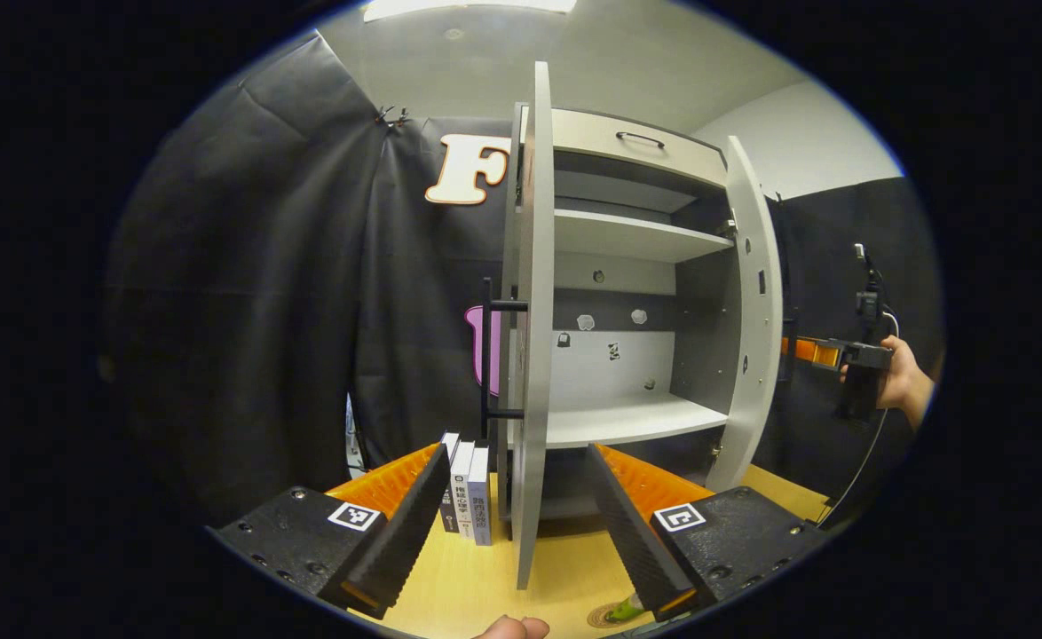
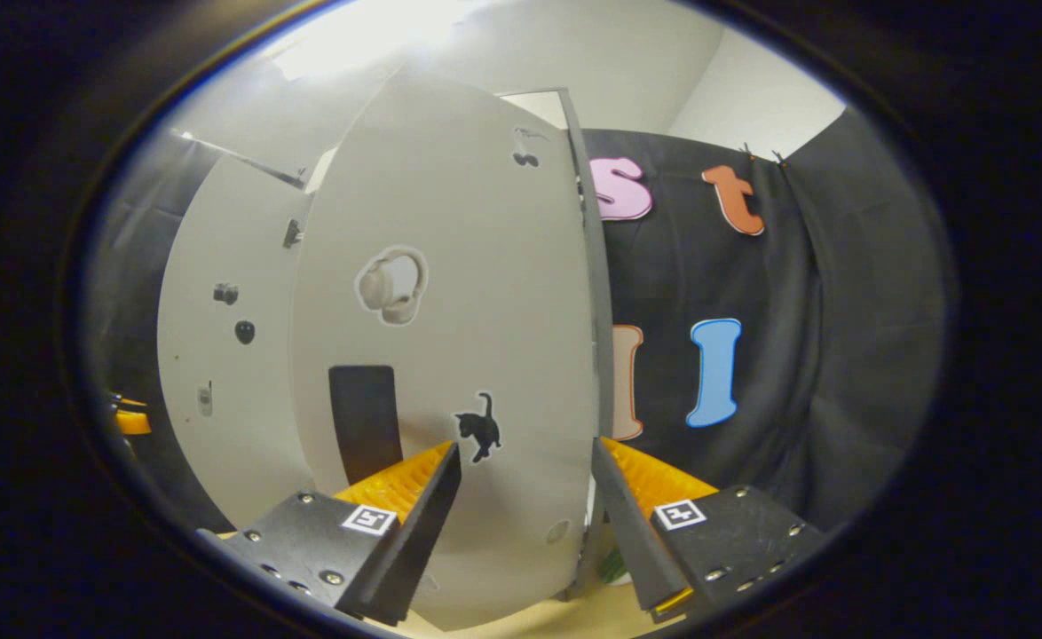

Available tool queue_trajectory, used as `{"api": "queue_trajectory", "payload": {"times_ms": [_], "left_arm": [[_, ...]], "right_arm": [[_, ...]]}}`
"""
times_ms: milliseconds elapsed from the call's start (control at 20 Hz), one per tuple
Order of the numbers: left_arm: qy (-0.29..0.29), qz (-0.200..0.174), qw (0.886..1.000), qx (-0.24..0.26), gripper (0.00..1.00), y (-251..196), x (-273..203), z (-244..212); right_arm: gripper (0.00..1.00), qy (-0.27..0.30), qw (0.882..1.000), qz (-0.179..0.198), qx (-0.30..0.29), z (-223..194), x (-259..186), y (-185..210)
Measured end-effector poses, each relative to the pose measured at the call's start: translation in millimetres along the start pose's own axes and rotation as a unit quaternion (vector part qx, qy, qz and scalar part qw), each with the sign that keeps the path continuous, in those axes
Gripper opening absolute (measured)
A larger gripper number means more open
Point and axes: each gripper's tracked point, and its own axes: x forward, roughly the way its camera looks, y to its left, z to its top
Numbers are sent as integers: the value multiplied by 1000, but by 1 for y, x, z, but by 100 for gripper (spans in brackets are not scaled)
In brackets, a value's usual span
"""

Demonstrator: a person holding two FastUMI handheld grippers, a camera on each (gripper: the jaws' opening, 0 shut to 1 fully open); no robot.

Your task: Grasp the bottle in the cabinet with the left hand and place it on the coaster, then close the right door with the right hand and the left door with the left hand.

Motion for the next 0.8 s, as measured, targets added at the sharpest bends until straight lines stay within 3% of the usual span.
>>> {"api": "queue_trajectory", "payload": {"times_ms": [250,300,400,550,650,700,800], "left_arm": [[8,-9,1000,-3,96,8,7,-6],[9,-5,1000,-1,93,15,8,-6],[8,7,1000,-2,96,32,12,-7],[12,22,1000,-14,96,56,20,-9],[13,34,999,-16,93,75,29,-8],[11,38,999,-15,93,83,33,-5],[5,40,999,-16,94,95,44,1]], "right_arm": [[93,7,1000,13,-19,-10,7,23],[93,4,1000,21,-14,-10,9,29],[93,1,1000,29,-11,-10,9,34],[89,4,1000,12,-11,-13,12,27],[90,6,1000,5,-7,-15,14,26],[95,4,1000,1,-5,-15,15,24],[93,1,1000,-7,2,-15,14,23]]}}
